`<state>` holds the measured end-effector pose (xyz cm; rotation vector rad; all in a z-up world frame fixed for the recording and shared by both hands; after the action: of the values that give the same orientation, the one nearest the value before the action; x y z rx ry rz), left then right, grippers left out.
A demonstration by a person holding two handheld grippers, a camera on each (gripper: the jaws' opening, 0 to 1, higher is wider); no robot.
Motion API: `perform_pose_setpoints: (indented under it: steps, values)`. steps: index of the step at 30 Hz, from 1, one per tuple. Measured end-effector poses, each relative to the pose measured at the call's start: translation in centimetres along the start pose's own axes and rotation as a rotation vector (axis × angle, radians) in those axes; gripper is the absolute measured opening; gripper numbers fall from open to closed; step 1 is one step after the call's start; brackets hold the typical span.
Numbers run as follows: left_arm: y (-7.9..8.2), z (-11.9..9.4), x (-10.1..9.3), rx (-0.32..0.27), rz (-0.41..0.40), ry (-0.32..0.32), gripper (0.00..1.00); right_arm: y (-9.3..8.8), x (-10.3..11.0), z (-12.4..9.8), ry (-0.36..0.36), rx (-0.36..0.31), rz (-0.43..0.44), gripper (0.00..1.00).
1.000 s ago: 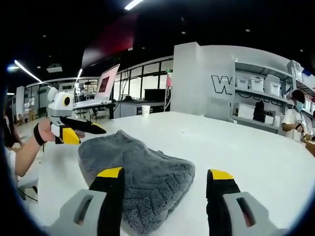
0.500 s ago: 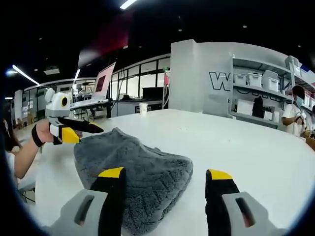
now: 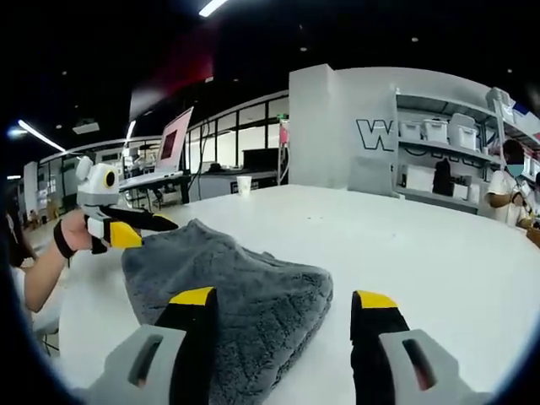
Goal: Open the folded towel by lifting each exposed corner and separating the folded layers until the towel lies flat within the target outline without major curled edges
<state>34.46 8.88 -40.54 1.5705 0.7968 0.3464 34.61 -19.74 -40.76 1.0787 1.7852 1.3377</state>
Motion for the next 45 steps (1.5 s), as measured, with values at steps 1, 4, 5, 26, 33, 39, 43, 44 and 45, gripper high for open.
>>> perform_pose_setpoints:
  steps: [1, 4, 5, 26, 33, 39, 43, 44, 45]
  values:
    - [0.0, 0.0, 0.1, 0.000, -0.002, 0.006, 0.67, 0.0, 0.0, 0.1, -0.001, -0.001, 0.001, 0.61]
    - [-0.1, 0.2, 0.2, 0.005, -0.003, 0.009, 0.67, 0.1, 0.0, 0.2, 0.000, 0.000, 0.004, 0.61]
    - [-0.1, 0.2, 0.2, 0.005, -0.003, 0.010, 0.67, 0.1, 0.0, 0.2, 0.000, 0.001, 0.004, 0.61]
    - [-0.2, 0.7, 1.0, 0.012, -0.017, 0.057, 0.66, -0.5, 1.1, 0.0, 0.008, 0.010, 0.032, 0.59]
    - [-0.4, 1.0, 1.3, 0.018, -0.028, 0.063, 0.66, -0.7, 1.6, -0.1, 0.008, 0.014, 0.040, 0.58]
    - [-0.4, 1.5, 1.2, 0.023, -0.026, 0.061, 0.66, -0.8, 1.6, 0.1, 0.008, 0.020, 0.048, 0.58]
    - [-0.4, 1.8, 1.3, 0.031, -0.023, 0.059, 0.66, -0.9, 1.6, 0.2, 0.009, 0.020, 0.056, 0.58]
    - [-0.4, 1.9, 1.3, 0.031, -0.022, 0.059, 0.66, -0.9, 1.6, 0.2, 0.008, 0.021, 0.059, 0.58]
    - [-0.4, 1.9, 1.3, 0.031, -0.022, 0.059, 0.66, -1.0, 1.5, 0.3, 0.007, 0.021, 0.064, 0.58]
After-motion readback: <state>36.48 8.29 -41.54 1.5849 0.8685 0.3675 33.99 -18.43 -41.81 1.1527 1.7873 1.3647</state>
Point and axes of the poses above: the point that each gripper's makers call its tool centre point, and the gripper's own axes: z roughly forward along the fingers, x roughly to its left, y roughly out of its top, the point moved 8 cm from there along -z, roughly backward along the fingers, and after that the axes turned 6 degrees about -y, right-handed, at the moved point
